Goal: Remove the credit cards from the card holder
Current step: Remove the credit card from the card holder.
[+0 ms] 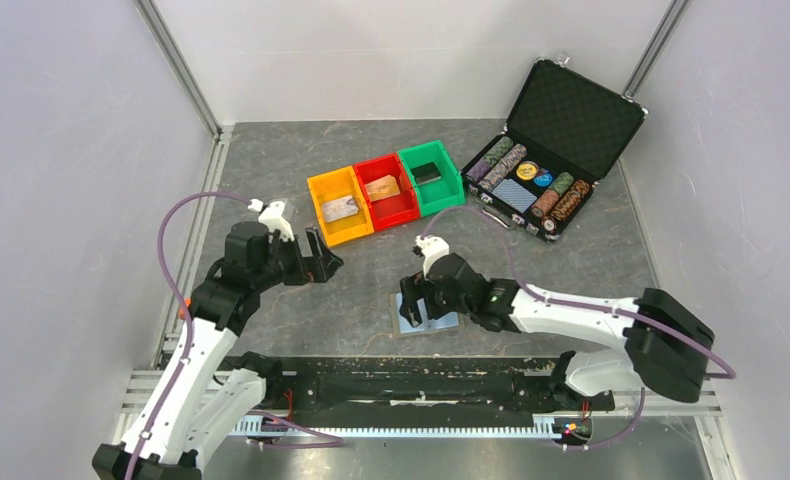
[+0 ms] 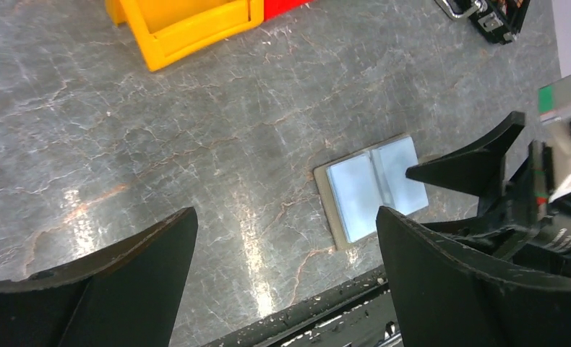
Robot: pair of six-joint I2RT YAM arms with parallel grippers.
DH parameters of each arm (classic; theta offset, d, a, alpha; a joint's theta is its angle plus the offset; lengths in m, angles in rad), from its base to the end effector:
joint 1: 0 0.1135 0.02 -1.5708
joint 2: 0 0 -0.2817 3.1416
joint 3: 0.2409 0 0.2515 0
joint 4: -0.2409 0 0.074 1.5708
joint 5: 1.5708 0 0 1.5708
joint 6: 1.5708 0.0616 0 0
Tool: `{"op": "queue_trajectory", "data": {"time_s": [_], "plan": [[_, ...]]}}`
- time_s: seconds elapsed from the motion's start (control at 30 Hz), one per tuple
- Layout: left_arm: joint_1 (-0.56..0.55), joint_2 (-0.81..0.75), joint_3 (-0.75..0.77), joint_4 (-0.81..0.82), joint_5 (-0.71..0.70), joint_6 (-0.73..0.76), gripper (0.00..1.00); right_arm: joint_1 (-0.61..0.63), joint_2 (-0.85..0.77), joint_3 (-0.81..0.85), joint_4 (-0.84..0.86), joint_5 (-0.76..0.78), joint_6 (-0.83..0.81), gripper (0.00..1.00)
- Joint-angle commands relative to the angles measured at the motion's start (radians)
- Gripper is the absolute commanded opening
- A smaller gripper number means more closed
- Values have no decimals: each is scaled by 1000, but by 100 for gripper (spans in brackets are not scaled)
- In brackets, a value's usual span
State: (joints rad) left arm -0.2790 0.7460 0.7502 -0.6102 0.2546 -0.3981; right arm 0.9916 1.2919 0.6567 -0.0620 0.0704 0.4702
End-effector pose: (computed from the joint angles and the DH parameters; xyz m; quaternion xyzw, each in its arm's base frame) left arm 0.1562 -0.0609 0.2896 0.0065 0.8807 -0.2589 0.3967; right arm 0.1561 0.2307 0.2007 -0.2190 0.8788 0.2585 0.3361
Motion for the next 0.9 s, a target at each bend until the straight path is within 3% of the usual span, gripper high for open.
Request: {"op": "queue_trajectory", "data": {"time_s": [0.0, 0.17, 0.57, 0.87], "plan": [[0, -76, -9, -14, -112, 23, 100, 60, 81, 73, -6, 142, 45, 85], [0, -128, -21, -11, -161, 7, 100, 97, 149, 100, -9, 190, 75, 83], [0, -97, -37, 18, -9, 35, 100, 125, 255, 122, -36, 248, 81, 81], [-2, -101, -36, 17, -9, 41, 100, 136, 289, 102, -19, 255, 80, 75]]}}
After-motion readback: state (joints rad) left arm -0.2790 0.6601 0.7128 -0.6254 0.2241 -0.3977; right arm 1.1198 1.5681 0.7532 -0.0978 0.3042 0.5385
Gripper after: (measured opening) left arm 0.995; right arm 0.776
